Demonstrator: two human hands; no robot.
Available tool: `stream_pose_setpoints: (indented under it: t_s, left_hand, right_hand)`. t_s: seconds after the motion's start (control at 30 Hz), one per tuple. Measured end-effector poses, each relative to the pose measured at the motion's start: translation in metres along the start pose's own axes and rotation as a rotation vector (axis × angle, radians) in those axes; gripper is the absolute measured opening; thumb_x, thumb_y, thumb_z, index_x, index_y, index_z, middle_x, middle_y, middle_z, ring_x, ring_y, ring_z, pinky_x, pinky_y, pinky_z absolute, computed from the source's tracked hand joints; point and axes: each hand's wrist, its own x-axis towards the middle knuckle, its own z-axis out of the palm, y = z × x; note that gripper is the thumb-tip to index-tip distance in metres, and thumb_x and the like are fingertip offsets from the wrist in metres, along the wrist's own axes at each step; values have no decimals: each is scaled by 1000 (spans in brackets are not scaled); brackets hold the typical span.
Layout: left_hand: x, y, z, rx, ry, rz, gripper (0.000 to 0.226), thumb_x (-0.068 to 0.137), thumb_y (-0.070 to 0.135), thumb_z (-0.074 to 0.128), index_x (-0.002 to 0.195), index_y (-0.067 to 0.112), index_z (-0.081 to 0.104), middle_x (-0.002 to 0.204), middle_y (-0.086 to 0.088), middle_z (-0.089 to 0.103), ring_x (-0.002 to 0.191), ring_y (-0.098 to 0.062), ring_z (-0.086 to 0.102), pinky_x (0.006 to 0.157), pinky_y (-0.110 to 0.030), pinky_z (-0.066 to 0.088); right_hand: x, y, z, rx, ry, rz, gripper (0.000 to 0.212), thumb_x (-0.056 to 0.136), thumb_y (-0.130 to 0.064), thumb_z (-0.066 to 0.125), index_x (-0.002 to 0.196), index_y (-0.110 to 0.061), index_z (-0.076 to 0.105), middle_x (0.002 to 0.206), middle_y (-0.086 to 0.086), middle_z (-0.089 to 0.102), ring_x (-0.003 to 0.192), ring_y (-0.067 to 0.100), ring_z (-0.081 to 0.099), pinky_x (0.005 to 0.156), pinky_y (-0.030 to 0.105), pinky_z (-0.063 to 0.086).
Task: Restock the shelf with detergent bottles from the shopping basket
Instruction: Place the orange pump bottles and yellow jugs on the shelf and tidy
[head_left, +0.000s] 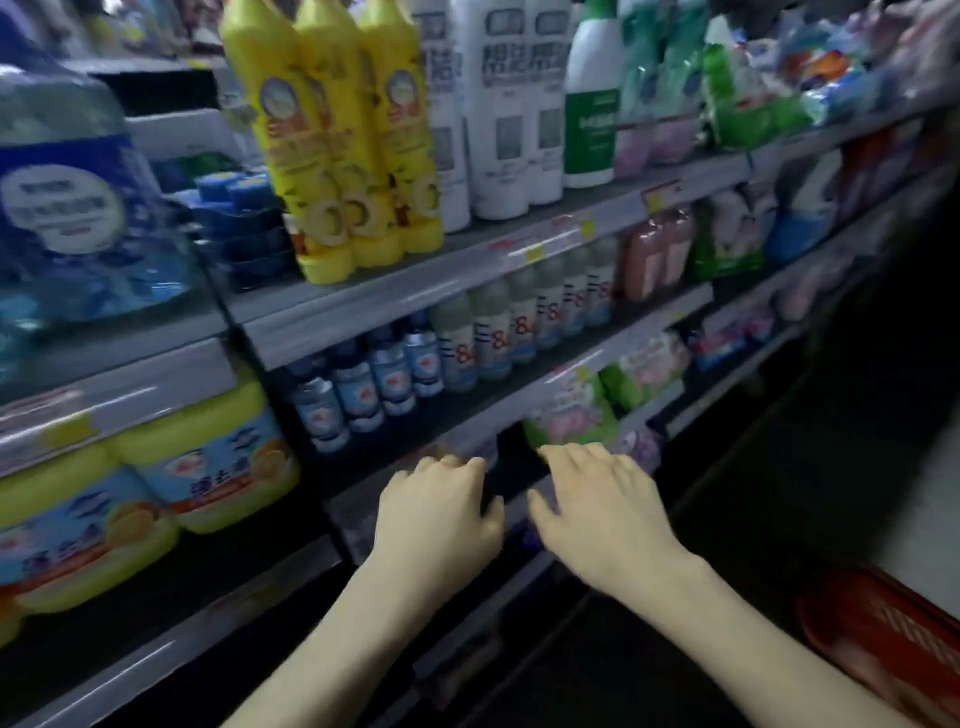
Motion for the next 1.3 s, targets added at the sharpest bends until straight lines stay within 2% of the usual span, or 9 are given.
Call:
stream_pose_setpoints:
  t_s: [0.1, 0.23, 0.3, 0.4, 0.53, 0.7, 0.87, 1.03, 1.3]
  left_hand:
    - [40, 27, 32, -40, -40, 88, 36, 98, 48, 50, 120, 24, 65, 121, 2, 70, 116, -27, 64, 88, -38, 49]
    - [88, 64, 73, -100, -144, 178, 40, 99, 44, 51, 130, 24, 64, 121, 0, 70, 114, -29, 66, 88, -39, 51]
    - [107, 84, 98, -107, -221, 234, 35, 98, 44, 51, 125, 25, 65, 116, -2, 71, 110, -31, 67, 83, -38, 50]
    - [128, 121, 131, -106, -330, 340, 27, 100, 44, 51, 107, 21, 63, 110, -4, 70, 106, -33, 68, 78, -37, 51]
    - [137, 187, 168, -84, -418, 489, 39, 102, 44, 52, 133, 23, 63, 126, -4, 69, 118, -30, 65, 91, -39, 52]
    - [137, 280, 220, -46, -528, 617, 40, 99, 44, 54, 132, 23, 64, 120, -2, 72, 115, -27, 67, 96, -40, 55]
    - [139, 375, 262, 3, -587, 688, 36, 99, 43, 54, 126, 23, 66, 120, -1, 72, 113, -26, 68, 95, -39, 55]
    - [144, 461, 284, 69, -654, 665, 31, 96, 39, 51, 113, 20, 67, 114, -4, 73, 109, -31, 69, 91, -38, 54]
    - [169, 538, 322, 128, -753, 647, 30, 95, 37, 52, 115, 19, 66, 117, -6, 71, 111, -33, 68, 91, -40, 53]
  right_hand:
    - [-2, 41, 16, -30, -15, 127, 52, 96, -52, 44, 131, -20, 64, 124, 0, 71, 119, 25, 64, 99, 43, 51]
    - [-11, 96, 39, -67, -76, 312, 54, 97, -52, 43, 138, -20, 60, 127, 0, 70, 121, 25, 63, 101, 44, 50]
    - [-19, 125, 51, -75, -110, 423, 53, 98, -52, 45, 137, -20, 60, 127, 0, 70, 121, 25, 63, 101, 43, 49]
    - [-38, 162, 68, -66, -158, 575, 50, 101, -52, 44, 138, -21, 58, 130, 0, 68, 124, 25, 61, 102, 42, 48]
    - [-73, 204, 89, -41, -222, 741, 48, 101, -51, 45, 137, -22, 58, 130, -1, 67, 125, 24, 60, 103, 41, 47]
    - [-120, 263, 115, 58, -288, 924, 50, 101, -49, 49, 142, -21, 57, 132, 2, 68, 124, 24, 62, 100, 37, 50]
    - [-161, 342, 133, 121, -335, 988, 41, 101, -46, 49, 130, -19, 61, 129, 5, 68, 121, 25, 63, 98, 38, 50]
    - [-194, 427, 141, 144, -375, 1009, 53, 100, -47, 45, 142, -19, 57, 135, 5, 66, 126, 26, 59, 102, 39, 48]
    - [-203, 523, 159, 189, -485, 1009, 43, 99, -45, 47, 126, -14, 60, 126, 7, 68, 118, 28, 62, 95, 39, 48]
